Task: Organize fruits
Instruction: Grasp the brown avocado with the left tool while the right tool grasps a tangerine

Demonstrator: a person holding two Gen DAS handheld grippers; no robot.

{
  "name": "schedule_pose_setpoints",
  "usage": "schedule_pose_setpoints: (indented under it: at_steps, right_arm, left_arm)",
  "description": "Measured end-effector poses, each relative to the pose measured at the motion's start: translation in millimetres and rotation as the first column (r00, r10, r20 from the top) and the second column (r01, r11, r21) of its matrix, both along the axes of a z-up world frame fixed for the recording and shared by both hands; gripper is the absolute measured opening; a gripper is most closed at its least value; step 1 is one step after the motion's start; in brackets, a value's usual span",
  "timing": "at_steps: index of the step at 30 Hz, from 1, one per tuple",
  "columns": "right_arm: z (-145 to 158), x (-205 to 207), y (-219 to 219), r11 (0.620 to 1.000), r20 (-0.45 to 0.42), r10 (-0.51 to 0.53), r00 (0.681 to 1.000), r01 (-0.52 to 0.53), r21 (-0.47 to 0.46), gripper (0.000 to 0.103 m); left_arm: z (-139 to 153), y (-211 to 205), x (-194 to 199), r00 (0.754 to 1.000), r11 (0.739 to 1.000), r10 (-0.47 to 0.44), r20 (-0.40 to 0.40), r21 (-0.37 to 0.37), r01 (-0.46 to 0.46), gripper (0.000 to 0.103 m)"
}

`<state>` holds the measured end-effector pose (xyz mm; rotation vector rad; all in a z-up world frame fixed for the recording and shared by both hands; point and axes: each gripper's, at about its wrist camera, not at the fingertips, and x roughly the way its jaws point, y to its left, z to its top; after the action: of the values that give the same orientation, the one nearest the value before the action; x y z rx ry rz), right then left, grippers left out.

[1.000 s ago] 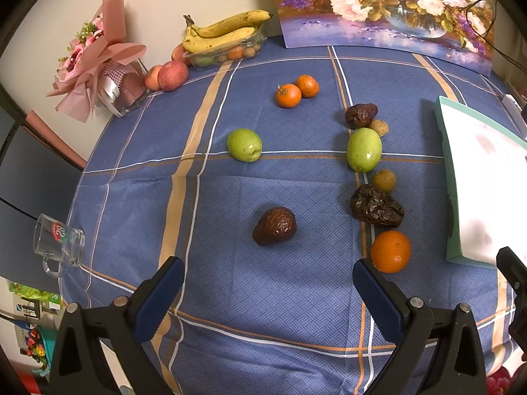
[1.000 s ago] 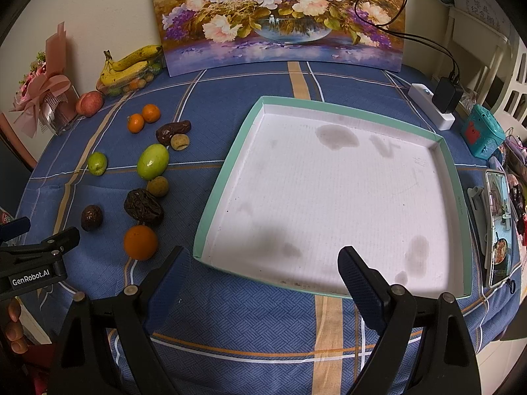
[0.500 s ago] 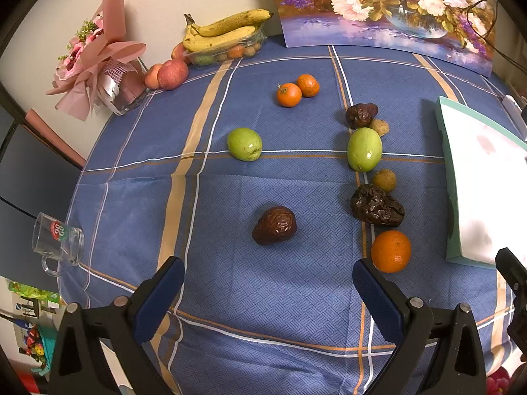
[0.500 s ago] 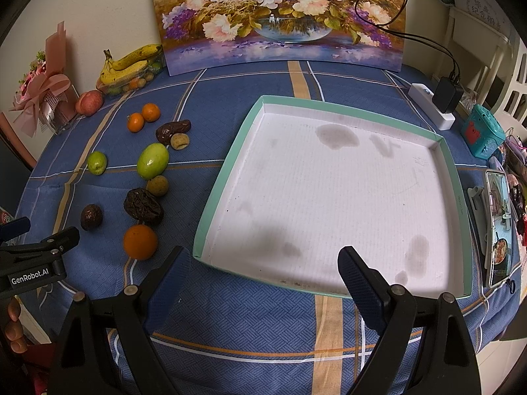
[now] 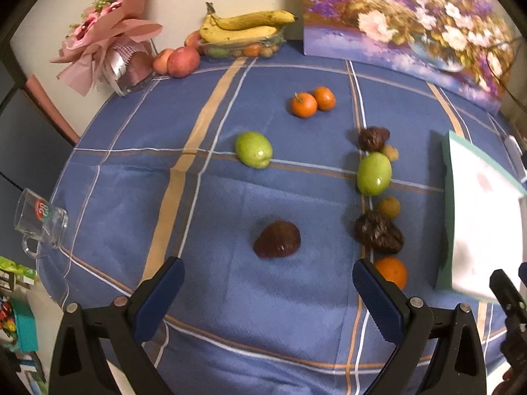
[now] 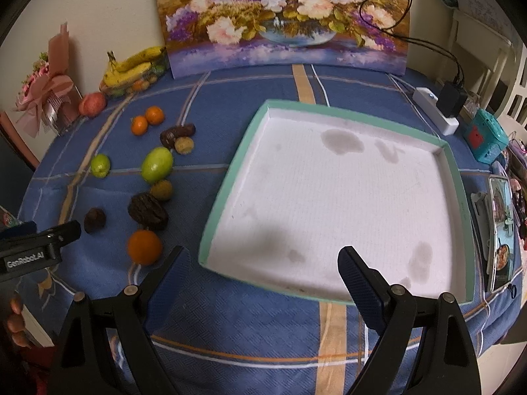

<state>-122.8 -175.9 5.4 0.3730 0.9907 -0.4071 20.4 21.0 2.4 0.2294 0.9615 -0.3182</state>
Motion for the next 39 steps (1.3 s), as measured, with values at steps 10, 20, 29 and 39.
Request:
schedule_pose_setpoints:
  at_steps: [10, 20, 29, 39]
  right_arm:
    - [22, 29, -9, 1.0, 0.106, 0.028, 0.994, -0.028, -0.003, 0.092]
    - [24, 61, -11, 0.995, 0.129, 0.059, 0.99, -0.07, 0.077, 0.091]
    - [25, 86, 30, 0.967, 0.117, 0.207, 0.971, -0.222, 0.129, 0.071]
    - [-30, 107, 61, 0.936, -0.068, 0.303, 0.951, -0.283, 0.209, 0.052]
  left_arm:
    - [13, -1, 25, 0.998, 0.995, 0.005, -0.07, -0.102, -0.012, 0.103]
    - [6, 9, 56, 0.989, 0.993, 0.009, -0.149, -0.116, -0.026, 0.103]
    - [-3, 18, 63, 0.982, 0.991, 0.001, -0.188, -0.129, -0.025, 0.1]
    - [-57, 7, 66, 0.928, 0.993, -0.016, -0.372, -0.112, -0.028, 0.084]
